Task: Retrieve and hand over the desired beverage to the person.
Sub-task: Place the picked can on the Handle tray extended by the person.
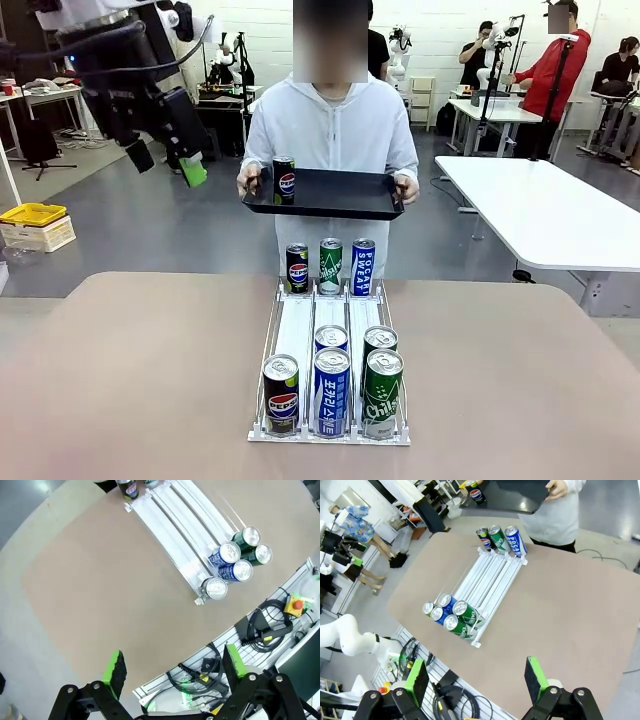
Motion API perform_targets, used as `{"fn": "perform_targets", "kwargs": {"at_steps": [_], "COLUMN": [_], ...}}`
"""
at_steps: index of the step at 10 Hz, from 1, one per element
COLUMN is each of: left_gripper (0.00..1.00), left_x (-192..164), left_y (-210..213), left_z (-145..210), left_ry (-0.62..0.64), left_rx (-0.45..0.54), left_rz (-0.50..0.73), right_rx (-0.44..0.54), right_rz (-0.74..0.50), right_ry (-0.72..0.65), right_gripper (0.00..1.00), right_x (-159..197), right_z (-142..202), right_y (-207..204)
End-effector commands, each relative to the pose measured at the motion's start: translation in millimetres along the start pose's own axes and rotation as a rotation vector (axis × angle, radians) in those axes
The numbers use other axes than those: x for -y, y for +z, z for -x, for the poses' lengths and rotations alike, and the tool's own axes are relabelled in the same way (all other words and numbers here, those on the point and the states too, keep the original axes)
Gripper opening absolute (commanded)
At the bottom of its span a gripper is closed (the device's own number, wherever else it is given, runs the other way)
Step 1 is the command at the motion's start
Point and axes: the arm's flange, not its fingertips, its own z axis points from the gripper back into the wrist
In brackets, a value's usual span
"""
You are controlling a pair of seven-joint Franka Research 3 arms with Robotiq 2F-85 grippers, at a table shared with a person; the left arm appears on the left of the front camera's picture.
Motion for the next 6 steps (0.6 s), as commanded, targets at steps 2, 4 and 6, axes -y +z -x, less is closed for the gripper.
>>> {"fn": "perform_targets", "kwargs": {"at_steps": [2, 4, 6], "left_gripper": [1.00, 1.00, 1.00], "left_x": [0.0, 0.0, 0.0], "left_y": [0.0, 0.0, 0.0], "left_z": [0.0, 0.0, 0.0], "left_ry": [0.000, 0.000, 0.000], "left_rx": [0.000, 0.000, 0.000], "left_rz": [0.000, 0.000, 0.000], "right_rx": [0.009, 0.009, 0.009], "right_rz": [-0.023, -0.023, -0.023], "right_ry": [0.012, 0.012, 0.012], "right_gripper": [1.00, 1.00, 1.00], "right_x": [1.1, 1.1, 1.1], "right_z": [-1.5, -1.5, -1.5], "right_y": [-0.7, -0.7, -0.7]}}
